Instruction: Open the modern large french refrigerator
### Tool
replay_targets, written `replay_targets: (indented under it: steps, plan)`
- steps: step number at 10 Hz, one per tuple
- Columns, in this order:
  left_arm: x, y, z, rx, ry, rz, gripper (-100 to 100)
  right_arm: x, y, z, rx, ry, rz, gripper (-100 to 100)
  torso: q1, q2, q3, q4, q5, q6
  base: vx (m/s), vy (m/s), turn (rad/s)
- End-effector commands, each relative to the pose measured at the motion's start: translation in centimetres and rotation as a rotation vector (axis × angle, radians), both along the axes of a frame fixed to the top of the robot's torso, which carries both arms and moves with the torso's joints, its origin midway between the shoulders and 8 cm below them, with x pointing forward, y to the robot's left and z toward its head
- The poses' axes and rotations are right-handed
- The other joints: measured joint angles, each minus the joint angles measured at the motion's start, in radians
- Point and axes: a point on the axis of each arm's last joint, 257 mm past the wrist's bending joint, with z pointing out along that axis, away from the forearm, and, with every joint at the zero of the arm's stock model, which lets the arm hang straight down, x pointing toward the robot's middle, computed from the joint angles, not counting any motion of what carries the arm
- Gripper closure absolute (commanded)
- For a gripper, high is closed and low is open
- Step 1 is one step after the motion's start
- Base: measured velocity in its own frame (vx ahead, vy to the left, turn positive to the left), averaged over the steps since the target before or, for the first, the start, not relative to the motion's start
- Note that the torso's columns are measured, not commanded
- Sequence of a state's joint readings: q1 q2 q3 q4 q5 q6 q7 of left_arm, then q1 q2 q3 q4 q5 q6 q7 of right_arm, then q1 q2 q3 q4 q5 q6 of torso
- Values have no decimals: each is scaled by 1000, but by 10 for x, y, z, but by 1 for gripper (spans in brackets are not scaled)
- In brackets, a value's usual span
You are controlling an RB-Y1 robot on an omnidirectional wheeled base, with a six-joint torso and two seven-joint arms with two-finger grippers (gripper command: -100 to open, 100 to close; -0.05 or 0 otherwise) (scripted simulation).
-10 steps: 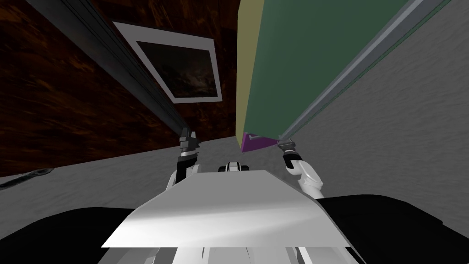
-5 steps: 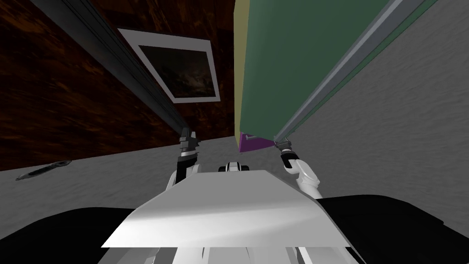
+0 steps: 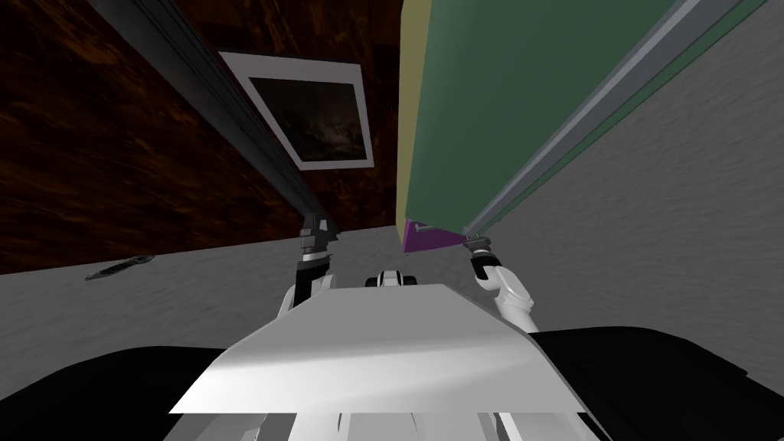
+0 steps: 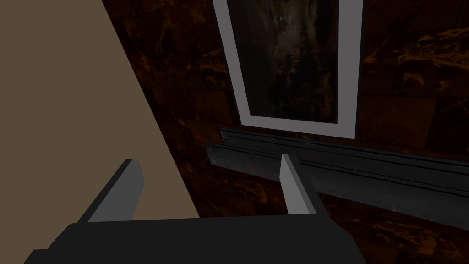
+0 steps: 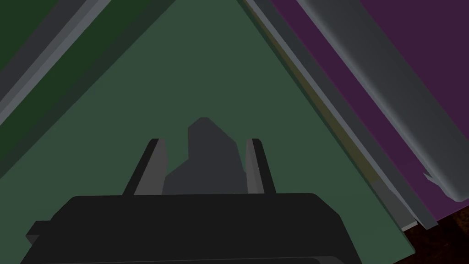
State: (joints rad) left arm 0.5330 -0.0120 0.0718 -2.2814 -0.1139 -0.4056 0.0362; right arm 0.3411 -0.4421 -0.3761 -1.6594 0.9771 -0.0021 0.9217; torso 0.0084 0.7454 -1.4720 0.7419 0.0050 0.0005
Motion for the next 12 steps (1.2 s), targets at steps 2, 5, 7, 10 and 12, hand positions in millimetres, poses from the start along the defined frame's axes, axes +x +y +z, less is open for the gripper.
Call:
replay_targets:
  steps: [2,5,7,10,12]
  plan:
    - [0,0,0,0,0,0,0,-5,-27,6,-3,-8,-89,100,0,-2,-2,1,2,-2,-112,126,133]
    - [0,0,0,0,0,0,0,-18,-66,8,-1,-12,-216,100,0,-3,-2,1,2,-2,-113,120,155]
    - [0,0,0,0,0,0,0,-23,-78,8,1,-13,-259,100,1,-2,-2,0,2,-2,-125,140,129]
    - [0,0,0,0,0,0,0,-33,-93,1,11,-4,-320,100,1,-3,-3,1,3,0,-58,106,107]
    - [0,0,0,0,0,0,0,-48,-108,1,12,-6,-385,100,0,-4,-3,-1,2,4,24,191,-107]
